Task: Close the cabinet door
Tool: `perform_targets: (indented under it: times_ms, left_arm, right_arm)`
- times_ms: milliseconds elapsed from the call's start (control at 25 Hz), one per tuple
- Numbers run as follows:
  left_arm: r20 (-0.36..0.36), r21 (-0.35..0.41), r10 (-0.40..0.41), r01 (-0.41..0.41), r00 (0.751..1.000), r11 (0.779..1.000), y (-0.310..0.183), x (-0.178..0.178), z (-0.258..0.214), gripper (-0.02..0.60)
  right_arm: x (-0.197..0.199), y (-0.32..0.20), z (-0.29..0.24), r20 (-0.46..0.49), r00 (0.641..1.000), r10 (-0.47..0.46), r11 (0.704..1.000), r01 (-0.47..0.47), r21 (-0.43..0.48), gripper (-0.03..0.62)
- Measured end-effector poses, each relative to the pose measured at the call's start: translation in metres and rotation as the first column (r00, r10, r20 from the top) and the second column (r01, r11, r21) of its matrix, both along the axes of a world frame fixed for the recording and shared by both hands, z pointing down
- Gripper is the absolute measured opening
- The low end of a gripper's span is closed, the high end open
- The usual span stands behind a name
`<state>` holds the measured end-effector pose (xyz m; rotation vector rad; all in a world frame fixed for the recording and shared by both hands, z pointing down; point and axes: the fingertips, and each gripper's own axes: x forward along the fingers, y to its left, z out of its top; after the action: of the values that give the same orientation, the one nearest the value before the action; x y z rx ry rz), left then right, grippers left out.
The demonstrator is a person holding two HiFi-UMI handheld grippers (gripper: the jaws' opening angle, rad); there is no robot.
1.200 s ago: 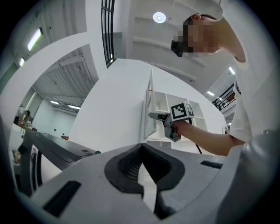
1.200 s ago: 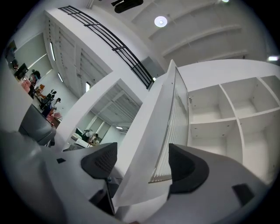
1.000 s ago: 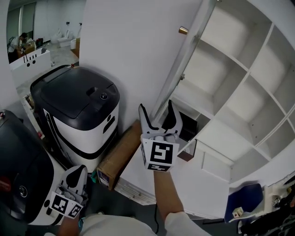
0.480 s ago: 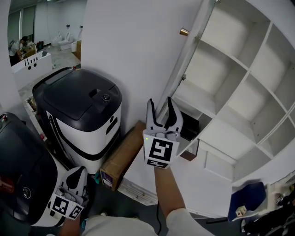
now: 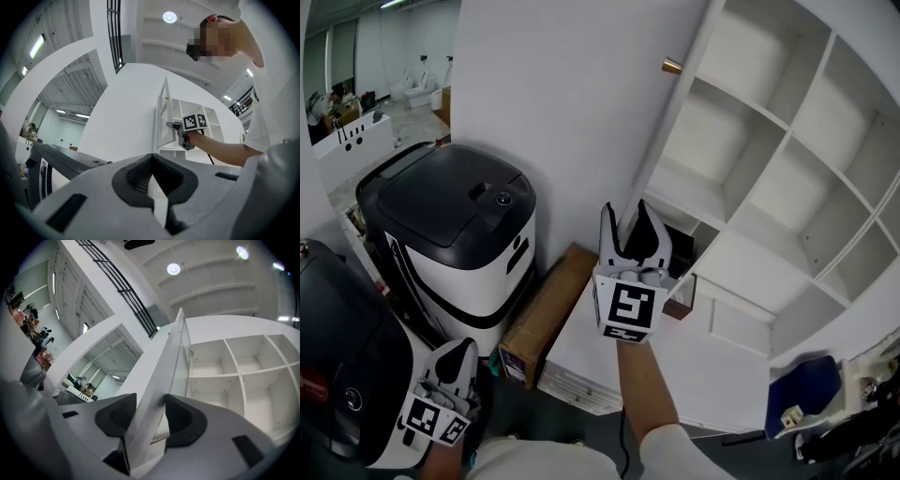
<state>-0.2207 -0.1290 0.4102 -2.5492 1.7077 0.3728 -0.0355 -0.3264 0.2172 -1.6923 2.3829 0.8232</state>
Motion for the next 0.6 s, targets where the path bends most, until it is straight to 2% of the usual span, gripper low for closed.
perform_targets:
  times_ms: [600]
  left_arm:
    - [0.012, 0.004, 0.083, -0.083, 0.996, 0.997, -0.023, 0.051, -0.001, 0.003]
  right_arm:
    - [0.061, 0.01, 0.002, 0.007, 1.0, -0.004, 1.0, 0.003, 0.009, 0.149]
